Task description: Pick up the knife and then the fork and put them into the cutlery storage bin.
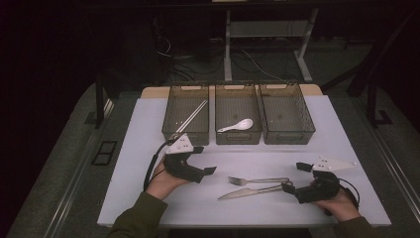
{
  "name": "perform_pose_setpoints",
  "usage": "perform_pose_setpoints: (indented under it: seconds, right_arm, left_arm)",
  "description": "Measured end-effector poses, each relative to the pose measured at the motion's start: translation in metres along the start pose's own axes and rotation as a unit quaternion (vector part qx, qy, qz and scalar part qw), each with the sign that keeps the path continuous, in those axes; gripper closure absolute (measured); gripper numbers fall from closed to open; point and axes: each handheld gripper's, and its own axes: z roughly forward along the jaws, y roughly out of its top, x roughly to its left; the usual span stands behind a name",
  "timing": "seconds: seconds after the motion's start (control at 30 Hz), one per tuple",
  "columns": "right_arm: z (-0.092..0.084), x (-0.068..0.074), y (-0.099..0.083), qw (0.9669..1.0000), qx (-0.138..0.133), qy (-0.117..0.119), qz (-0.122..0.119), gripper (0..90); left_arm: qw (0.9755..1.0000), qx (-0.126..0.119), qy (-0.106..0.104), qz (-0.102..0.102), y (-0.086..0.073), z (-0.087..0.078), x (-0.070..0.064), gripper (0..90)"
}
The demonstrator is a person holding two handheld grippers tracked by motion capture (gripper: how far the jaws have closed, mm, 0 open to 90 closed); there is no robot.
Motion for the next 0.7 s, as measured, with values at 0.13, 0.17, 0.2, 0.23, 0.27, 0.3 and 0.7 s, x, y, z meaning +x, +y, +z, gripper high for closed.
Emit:
perform_pose_setpoints:
  seconds: [0.13, 0.17, 0.2, 0.23, 0.27, 0.3, 0.7]
  right_arm:
    - [0.0, 0.001, 0.0, 1.0, 0.001, 0.001, -0.001, 0.8]
    - [0.0, 0.001, 0.0, 1.0, 0.002, 0.002, 0.0, 0.8]
    - [0.0, 0.001, 0.0, 1.0, 0.004, 0.003, 0.002, 0.8]
    - [0.001, 0.0, 0.0, 1.0, 0.007, 0.005, 0.002, 0.8]
    - [0.001, 0.0, 0.0, 0.9999, 0.009, 0.007, 0.001, 0.8]
    - [0.0, 0.0, 0.0, 0.9999, 0.01, 0.008, 0.001, 0.8]
    - [-0.01, -0.008, 0.008, 0.9992, 0.03, 0.025, -0.009, 14.7]
  left_arm:
    - [1.0, -0.001, 0.004, 0.001, -0.011, -0.008, -0.004, 11.3]
    - [1.0, 0.0, 0.007, 0.001, -0.014, -0.009, -0.004, 8.8]
    - [1.0, 0.001, 0.01, 0.0, -0.017, -0.01, -0.005, 6.7]
    - [0.9999, 0.0, 0.011, -0.001, -0.02, -0.011, -0.006, 5.5]
    - [0.9999, 0.001, 0.014, 0.0, -0.022, -0.012, -0.006, 4.3]
    - [0.9998, -0.001, 0.018, -0.003, -0.025, -0.014, -0.007, 2.3]
    - [0.9996, -0.007, 0.018, -0.022, -0.041, -0.021, -0.008, 0.0]
